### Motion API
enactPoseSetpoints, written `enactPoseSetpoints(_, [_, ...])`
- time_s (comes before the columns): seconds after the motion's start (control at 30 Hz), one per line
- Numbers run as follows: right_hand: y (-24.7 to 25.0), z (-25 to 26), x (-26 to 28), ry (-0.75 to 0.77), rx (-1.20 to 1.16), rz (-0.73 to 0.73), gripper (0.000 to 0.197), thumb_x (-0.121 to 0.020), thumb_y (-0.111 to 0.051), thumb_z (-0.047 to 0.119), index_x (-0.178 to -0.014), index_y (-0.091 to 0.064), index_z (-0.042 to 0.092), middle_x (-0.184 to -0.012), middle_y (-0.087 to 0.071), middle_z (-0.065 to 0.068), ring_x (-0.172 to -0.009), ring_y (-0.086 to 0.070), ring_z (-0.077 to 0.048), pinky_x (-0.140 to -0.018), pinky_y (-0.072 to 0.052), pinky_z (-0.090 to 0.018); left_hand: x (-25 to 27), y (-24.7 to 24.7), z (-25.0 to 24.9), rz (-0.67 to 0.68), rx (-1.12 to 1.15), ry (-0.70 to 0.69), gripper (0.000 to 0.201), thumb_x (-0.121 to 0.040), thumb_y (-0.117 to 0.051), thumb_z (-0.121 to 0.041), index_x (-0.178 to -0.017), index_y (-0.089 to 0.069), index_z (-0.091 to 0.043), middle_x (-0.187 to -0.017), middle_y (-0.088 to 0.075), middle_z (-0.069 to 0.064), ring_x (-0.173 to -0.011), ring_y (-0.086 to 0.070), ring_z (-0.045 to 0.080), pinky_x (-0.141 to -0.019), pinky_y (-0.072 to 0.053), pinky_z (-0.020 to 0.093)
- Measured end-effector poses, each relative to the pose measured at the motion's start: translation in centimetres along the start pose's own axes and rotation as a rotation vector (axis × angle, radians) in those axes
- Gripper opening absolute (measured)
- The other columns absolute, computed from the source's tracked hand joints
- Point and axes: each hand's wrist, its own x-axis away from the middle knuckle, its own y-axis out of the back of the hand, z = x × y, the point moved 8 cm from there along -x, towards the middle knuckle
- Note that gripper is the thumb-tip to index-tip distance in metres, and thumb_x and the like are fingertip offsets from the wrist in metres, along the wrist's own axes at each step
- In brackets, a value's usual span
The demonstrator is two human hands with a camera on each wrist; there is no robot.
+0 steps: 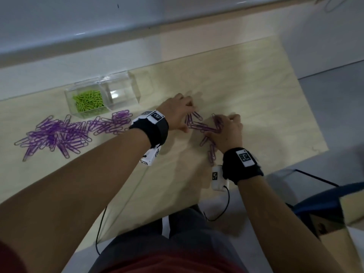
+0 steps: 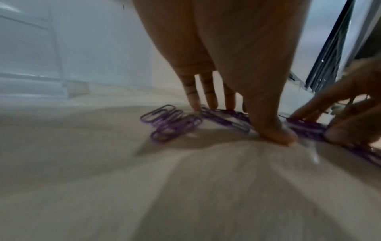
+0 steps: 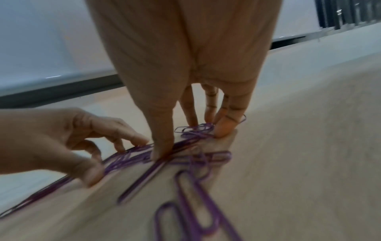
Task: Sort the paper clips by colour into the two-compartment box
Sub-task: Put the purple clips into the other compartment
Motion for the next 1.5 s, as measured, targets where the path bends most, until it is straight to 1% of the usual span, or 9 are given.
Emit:
enactPoseSetpoints(0.27, [-1.1,4.5,1.2,0.203,0.013,0.022,0.028,-0.086,-0.052,0.004,-0.105,-0.071,0.013,-0.094,-0.057,-0.017,-0.082,-0.056,-0.034,-0.066,-0.034,-0.025,1.8,-0.9,-0.2,-0.145,0.158,0.071,0.021,-0.086,-0.06,-0.023,-0.106,-0.062,-0.014,-0.114,-0.047,0.011,-0.101,-0.047,0.028,-0.082,-0.044,0.042])
enactPoseSetpoints(0.43, [-1.4,5.3,0.9,0.201,0.027,0.084,0.025,-0.084,-0.056,0.006,-0.103,-0.07,0.012,-0.097,-0.066,-0.014,-0.092,-0.059,-0.033,-0.076,-0.045,-0.031,3.0,-1.6,0.2,-0.137,0.219,0.173,0.017,-0.091,-0.049,-0.012,-0.106,-0.056,-0.007,-0.112,-0.045,0.017,-0.1,-0.047,0.033,-0.086,-0.041,0.041])
enactPoseSetpoints(0.6, [0.1,6.6,0.1,0.134,-0.293,0.081,0.009,-0.074,-0.071,0.005,-0.075,-0.07,0.014,-0.069,-0.067,-0.007,-0.067,-0.063,-0.021,-0.061,-0.049,-0.025,6.1,-0.9,2.0,-0.115,0.403,0.235,0.014,-0.085,-0.06,-0.011,-0.093,-0.059,0.001,-0.105,-0.059,0.019,-0.101,-0.052,0.03,-0.081,-0.03,0.027])
enactPoseSetpoints(0.7, [0.8,10.9,-0.2,0.209,-0.495,0.144,0.01,-0.076,-0.072,0.002,-0.074,-0.067,0.011,-0.067,-0.063,-0.014,-0.059,-0.058,-0.022,-0.058,-0.049,-0.031,9.6,0.4,4.0,-0.279,0.599,0.291,0.008,-0.079,-0.068,-0.008,-0.083,-0.064,-0.001,-0.088,-0.062,0.011,-0.083,-0.056,0.026,-0.063,-0.03,0.025])
enactPoseSetpoints(0.97, [-1.5,26.3,-1.4,0.432,-0.821,0.26,0.024,-0.074,-0.068,-0.009,-0.074,-0.065,0.014,-0.066,-0.06,-0.004,-0.054,-0.054,-0.015,-0.056,-0.049,-0.026,18.7,5.6,10.8,-0.697,0.825,0.447,0.012,-0.079,-0.072,-0.011,-0.074,-0.061,-0.012,-0.074,-0.064,0.007,-0.066,-0.058,0.013,-0.061,-0.046,0.02])
enactPoseSetpoints(1.1, [-4.7,28.8,-1.9,0.436,-0.776,0.274,0.031,-0.073,-0.068,-0.009,-0.07,-0.062,0.021,-0.07,-0.063,-0.001,-0.058,-0.057,-0.016,-0.061,-0.054,-0.029,20.7,7.7,13.5,-0.858,0.821,0.538,0.011,-0.079,-0.071,-0.013,-0.075,-0.062,-0.01,-0.073,-0.063,0.0,-0.066,-0.055,0.006,-0.062,-0.043,0.011])
enactPoseSetpoints(1.23, [-6.2,27.3,-2.5,0.36,-0.729,0.265,0.024,-0.069,-0.067,-0.013,-0.075,-0.064,0.01,-0.076,-0.066,-0.007,-0.067,-0.059,-0.014,-0.063,-0.051,-0.024,19.8,8.4,15.5,-0.973,0.805,0.614,0.009,-0.079,-0.07,-0.016,-0.076,-0.064,-0.01,-0.075,-0.066,0.003,-0.068,-0.058,0.012,-0.065,-0.049,0.021])
enactPoseSetpoints(1.33, [-4.9,24.6,-2.8,0.329,-0.701,0.237,0.025,-0.07,-0.066,-0.01,-0.082,-0.065,0.011,-0.084,-0.067,-0.003,-0.078,-0.062,-0.013,-0.077,-0.054,-0.029,17.4,8.3,16.1,-0.948,0.781,0.661,0.008,-0.077,-0.071,-0.01,-0.075,-0.064,-0.007,-0.073,-0.064,0.006,-0.067,-0.059,0.017,-0.067,-0.053,0.029])
enactPoseSetpoints(1.5, [-1.1,17.0,-2.1,0.31,-0.442,0.185,0.025,-0.078,-0.055,-0.007,-0.087,-0.065,0.015,-0.091,-0.067,-0.002,-0.076,-0.06,-0.014,-0.068,-0.048,-0.025,12.6,6.8,15.1,-0.526,0.433,0.65,0.015,-0.079,-0.068,-0.016,-0.088,-0.063,-0.005,-0.1,-0.061,0.015,-0.093,-0.056,0.03,-0.077,-0.046,0.034])
